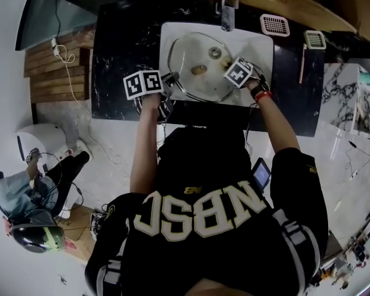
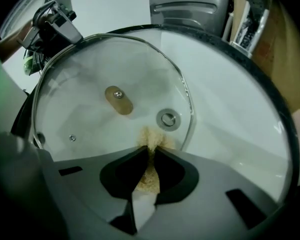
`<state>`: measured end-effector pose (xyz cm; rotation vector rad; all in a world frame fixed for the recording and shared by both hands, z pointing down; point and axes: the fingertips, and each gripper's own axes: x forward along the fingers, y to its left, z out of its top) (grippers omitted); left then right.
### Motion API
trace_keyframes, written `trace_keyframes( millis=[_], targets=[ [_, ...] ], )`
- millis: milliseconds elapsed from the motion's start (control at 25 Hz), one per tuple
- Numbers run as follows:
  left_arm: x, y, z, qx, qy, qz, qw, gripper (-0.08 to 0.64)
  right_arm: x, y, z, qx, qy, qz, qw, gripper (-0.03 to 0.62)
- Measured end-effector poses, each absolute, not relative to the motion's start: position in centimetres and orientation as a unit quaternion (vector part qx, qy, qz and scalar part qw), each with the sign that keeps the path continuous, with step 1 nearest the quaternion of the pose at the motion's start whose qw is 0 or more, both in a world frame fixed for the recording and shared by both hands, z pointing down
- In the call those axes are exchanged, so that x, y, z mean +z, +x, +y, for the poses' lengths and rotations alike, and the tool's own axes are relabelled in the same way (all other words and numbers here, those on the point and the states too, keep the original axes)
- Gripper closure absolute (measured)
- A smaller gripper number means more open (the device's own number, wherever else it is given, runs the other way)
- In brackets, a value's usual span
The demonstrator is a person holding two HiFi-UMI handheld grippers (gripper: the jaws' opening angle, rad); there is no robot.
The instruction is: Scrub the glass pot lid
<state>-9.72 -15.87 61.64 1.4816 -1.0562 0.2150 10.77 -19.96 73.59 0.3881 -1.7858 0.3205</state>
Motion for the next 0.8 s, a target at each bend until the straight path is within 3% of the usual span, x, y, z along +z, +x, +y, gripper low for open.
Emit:
trace_keyframes(
  millis=[200,800],
  targets=[
    [61.7,-9.7,-15.8,0.093,0.643,-0.460,0.605,0.472,72.5,10.1,-15.6,0.196,0.118,-0.770,0.595,0.537],
    [61.6,-9.6,-16.0,0.096,0.645,-0.462,0.601,0.471,68.0,5.8,-10.5,0.227,0.038,-0.805,0.547,0.535]
  ],
)
